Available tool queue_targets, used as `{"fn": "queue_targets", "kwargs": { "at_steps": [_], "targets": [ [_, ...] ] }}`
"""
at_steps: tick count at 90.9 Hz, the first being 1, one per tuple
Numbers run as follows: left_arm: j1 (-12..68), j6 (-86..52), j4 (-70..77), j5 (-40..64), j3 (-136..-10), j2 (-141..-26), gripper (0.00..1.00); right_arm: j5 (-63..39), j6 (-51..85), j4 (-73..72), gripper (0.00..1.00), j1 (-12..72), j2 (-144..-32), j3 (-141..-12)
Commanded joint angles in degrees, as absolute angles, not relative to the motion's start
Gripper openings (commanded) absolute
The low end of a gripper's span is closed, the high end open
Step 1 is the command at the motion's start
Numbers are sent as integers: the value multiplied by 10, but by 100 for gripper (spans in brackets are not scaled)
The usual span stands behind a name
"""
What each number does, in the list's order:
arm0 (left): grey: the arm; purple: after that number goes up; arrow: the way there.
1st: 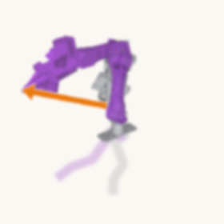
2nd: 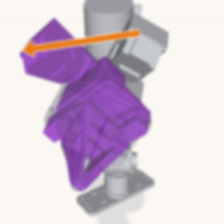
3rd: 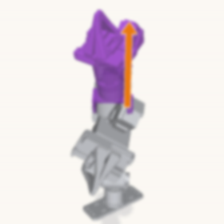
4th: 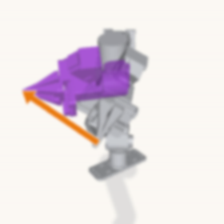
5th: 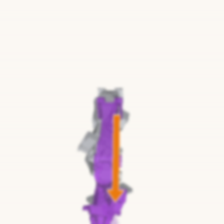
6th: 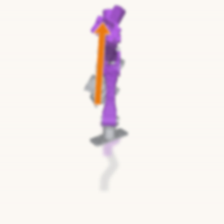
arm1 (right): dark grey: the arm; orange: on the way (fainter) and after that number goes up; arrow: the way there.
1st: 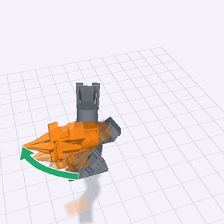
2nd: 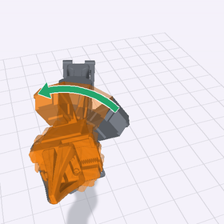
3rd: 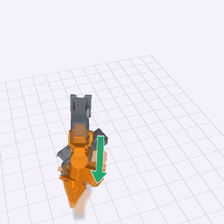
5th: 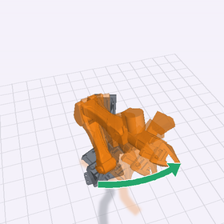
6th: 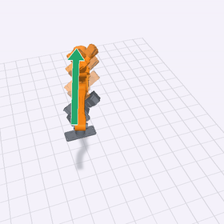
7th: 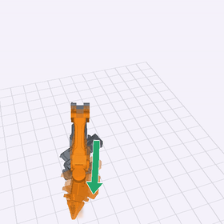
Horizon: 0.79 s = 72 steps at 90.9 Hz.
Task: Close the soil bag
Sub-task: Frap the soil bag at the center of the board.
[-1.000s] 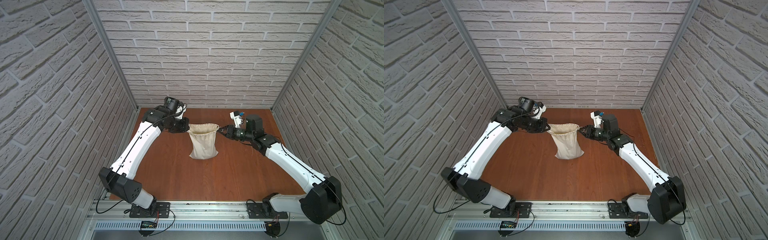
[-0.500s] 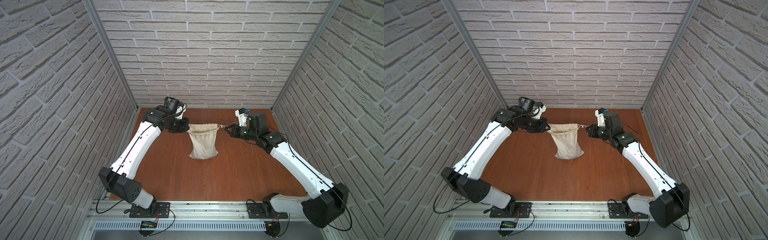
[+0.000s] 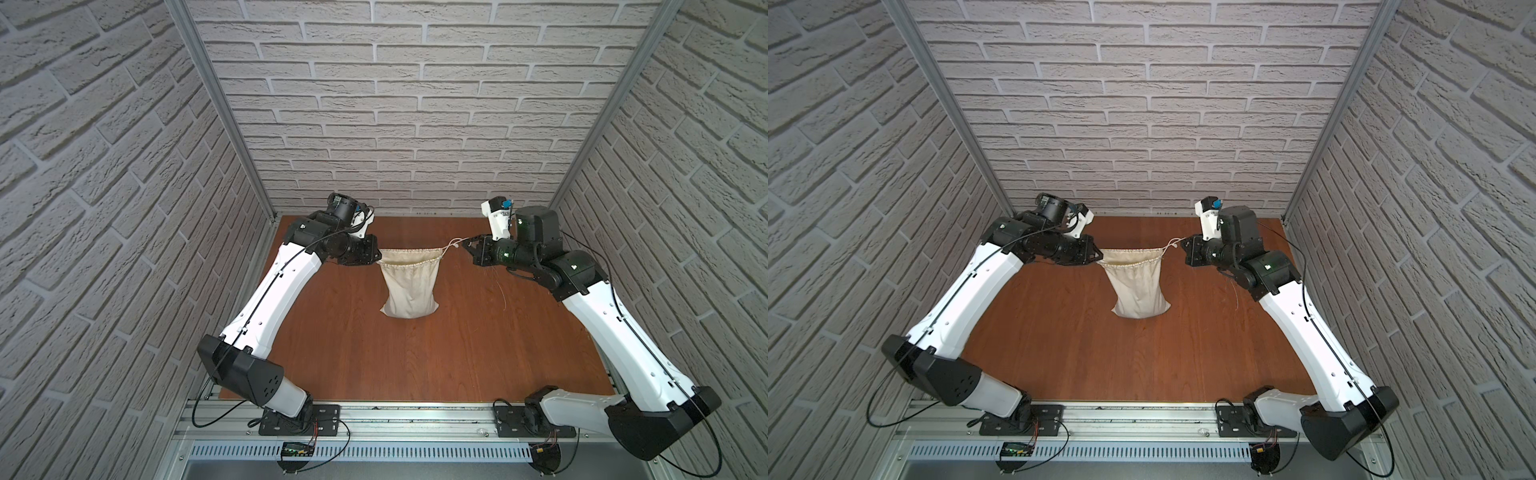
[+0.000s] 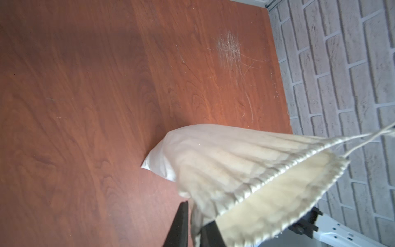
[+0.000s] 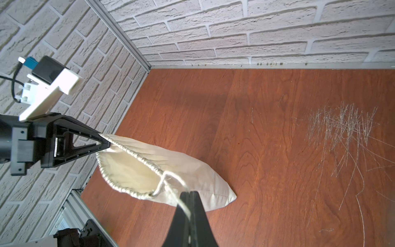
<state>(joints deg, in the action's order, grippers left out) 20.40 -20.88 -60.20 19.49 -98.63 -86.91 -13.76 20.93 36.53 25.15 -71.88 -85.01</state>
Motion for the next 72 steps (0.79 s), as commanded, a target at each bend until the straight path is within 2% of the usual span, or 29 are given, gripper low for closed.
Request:
{"fn": "queue_targets", "kwargs": {
  "at_steps": [1,5,13,16,19,21,38,53,72],
  "targets": [
    [195,-207,-604,176,-1010,-855,21,-151,200,284,3,249,-719,-883],
    [195,-207,-604,179,-1014,-857,28,-155,191,276,3,251,-729,-895],
    [194,-207,-600,178,-1015,-856,54,-159,183,257,3,257,-747,-916],
    [193,-207,-596,177,-1014,-852,69,-164,182,250,3,257,-753,-923],
    [192,-208,-589,175,-1009,-846,90,-171,183,244,3,258,-759,-929],
    [191,-208,-584,174,-1006,-840,96,-176,184,240,3,258,-763,-937],
    [186,-208,-495,175,-961,-772,98,-214,184,243,3,271,-803,-1007],
    [188,-191,-365,240,-900,-721,98,-249,182,256,3,277,-831,-1046],
    [224,-110,-283,300,-881,-724,98,-265,186,257,3,279,-843,-1069]
  ]
}}
